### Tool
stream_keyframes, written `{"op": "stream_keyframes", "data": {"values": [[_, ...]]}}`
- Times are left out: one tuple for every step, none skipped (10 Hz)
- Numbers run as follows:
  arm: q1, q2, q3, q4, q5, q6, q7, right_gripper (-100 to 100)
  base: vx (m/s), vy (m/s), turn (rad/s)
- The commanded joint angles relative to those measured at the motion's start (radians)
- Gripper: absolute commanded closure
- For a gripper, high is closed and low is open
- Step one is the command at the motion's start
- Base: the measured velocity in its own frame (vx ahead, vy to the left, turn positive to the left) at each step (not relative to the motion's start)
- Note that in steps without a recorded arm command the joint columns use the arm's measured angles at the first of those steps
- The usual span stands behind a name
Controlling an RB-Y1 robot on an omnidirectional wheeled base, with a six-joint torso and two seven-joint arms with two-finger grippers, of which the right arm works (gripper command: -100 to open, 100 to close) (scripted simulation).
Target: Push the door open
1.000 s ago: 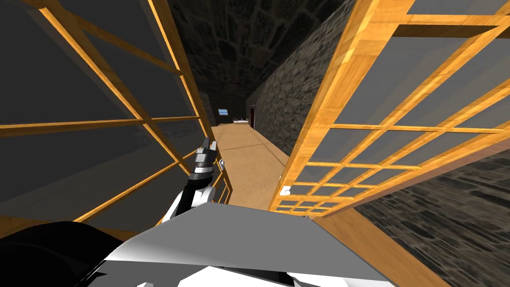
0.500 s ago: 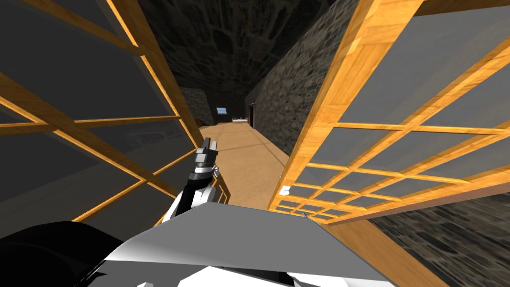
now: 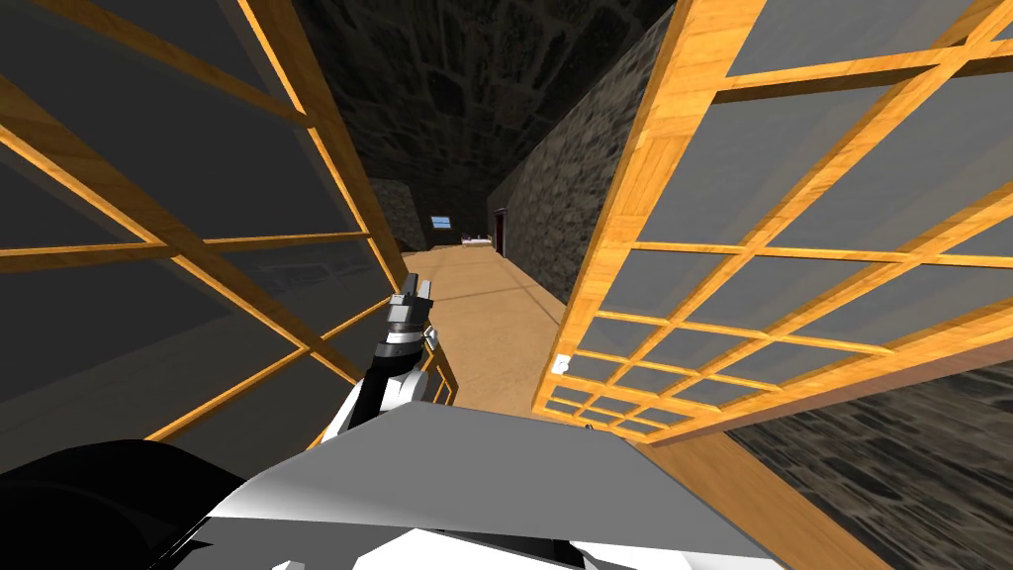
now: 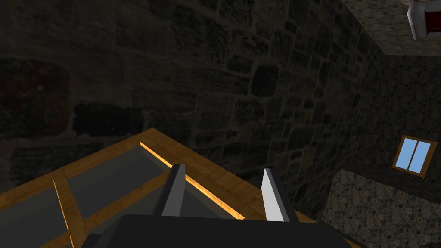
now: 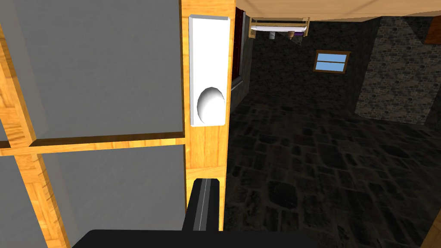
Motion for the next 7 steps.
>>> {"op": "stream_keyframes", "data": {"values": [[0.000,0.000,0.000,0.000,0.000,0.000,0.000,100,0.000,0.000,0.000],[0.010,-0.012,0.021,-0.003,-0.001,-0.002,0.012,-100,0.038,-0.033,-0.181],[0.019,-0.019,0.040,-0.005,-0.002,-0.004,0.022,-100,0.087,-0.053,-0.275],[0.030,-0.026,0.062,-0.008,-0.003,-0.007,0.035,-100,0.108,-0.059,-0.271],[0.036,-0.029,0.075,-0.009,-0.004,-0.008,0.042,-100,0.098,-0.066,-0.279],[0.049,-0.032,0.103,-0.013,-0.005,-0.011,0.057,-100,0.108,-0.069,-0.364],[0.056,-0.033,0.117,-0.015,-0.006,-0.012,0.065,-100,0.123,-0.043,-0.206]]}}
